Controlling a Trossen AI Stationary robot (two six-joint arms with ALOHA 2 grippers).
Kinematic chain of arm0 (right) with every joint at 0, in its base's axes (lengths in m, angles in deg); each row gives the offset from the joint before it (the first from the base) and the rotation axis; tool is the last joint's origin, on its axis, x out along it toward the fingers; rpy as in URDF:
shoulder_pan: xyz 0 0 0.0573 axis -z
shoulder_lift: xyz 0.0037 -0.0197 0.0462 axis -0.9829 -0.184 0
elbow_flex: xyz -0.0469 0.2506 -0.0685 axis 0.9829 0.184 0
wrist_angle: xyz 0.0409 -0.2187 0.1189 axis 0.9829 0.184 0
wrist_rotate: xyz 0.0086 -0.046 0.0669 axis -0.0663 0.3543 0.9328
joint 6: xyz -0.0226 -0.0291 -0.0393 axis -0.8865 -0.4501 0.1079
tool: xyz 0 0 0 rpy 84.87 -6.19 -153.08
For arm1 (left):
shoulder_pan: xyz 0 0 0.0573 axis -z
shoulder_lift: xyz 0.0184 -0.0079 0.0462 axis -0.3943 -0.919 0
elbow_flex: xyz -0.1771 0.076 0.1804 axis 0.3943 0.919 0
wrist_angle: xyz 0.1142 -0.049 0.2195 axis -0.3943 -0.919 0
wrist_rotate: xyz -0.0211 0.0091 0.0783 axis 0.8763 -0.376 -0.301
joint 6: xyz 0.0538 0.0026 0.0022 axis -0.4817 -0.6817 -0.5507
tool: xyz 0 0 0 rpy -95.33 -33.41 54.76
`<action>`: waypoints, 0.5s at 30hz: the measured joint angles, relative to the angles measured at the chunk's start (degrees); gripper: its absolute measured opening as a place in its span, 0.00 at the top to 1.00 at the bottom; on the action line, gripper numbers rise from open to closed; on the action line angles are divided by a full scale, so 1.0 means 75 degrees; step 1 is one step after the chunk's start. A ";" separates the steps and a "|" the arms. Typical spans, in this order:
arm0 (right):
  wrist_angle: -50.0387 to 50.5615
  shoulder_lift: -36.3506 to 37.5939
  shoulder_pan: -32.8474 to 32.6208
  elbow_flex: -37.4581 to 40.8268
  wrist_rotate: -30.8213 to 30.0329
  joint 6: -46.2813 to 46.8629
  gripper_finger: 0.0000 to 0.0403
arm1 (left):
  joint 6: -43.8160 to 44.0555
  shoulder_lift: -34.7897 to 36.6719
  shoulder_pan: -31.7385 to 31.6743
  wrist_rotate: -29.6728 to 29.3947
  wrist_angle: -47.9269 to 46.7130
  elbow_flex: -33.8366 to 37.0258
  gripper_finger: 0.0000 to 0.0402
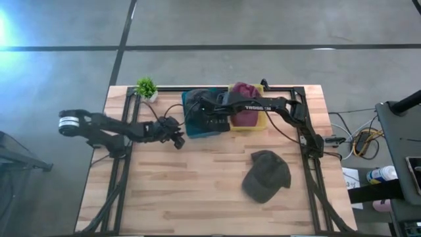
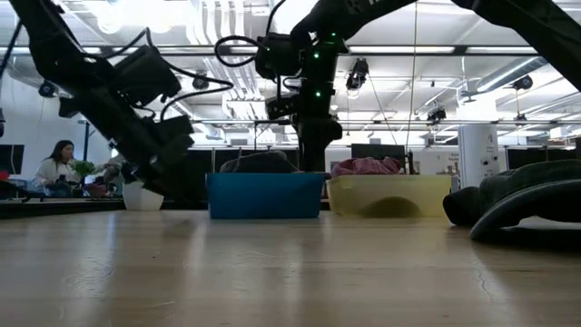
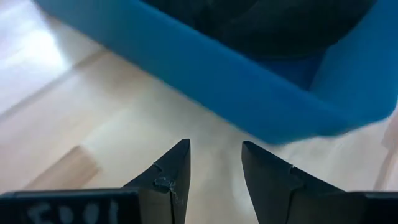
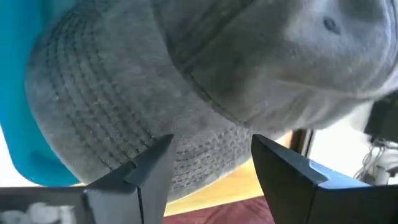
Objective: Pick & Place hat
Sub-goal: Put the top black cap into the blue bin
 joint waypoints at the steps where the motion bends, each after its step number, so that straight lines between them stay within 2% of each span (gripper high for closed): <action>1: 0.0007 0.0000 -0.0018 0.0009 0.0123 -0.0008 0.47 | 0.0000 -0.0155 -0.0006 0.0086 0.0229 0.0000 0.66; 5: -0.0125 0.0017 -0.0072 0.0082 0.0863 0.0005 0.47 | 0.0004 -0.0796 -0.0003 0.0330 0.0895 -0.0113 0.66; 12: -0.0764 -0.0169 -0.0204 0.0083 0.2224 0.0690 0.47 | -0.0006 -0.1702 -0.0002 0.0583 0.1056 -0.0659 0.66; 15: -0.0924 -0.0337 -0.0279 -0.0248 0.2278 0.0828 0.47 | -0.0006 -0.1845 0.0017 0.0707 0.1082 -0.0864 0.66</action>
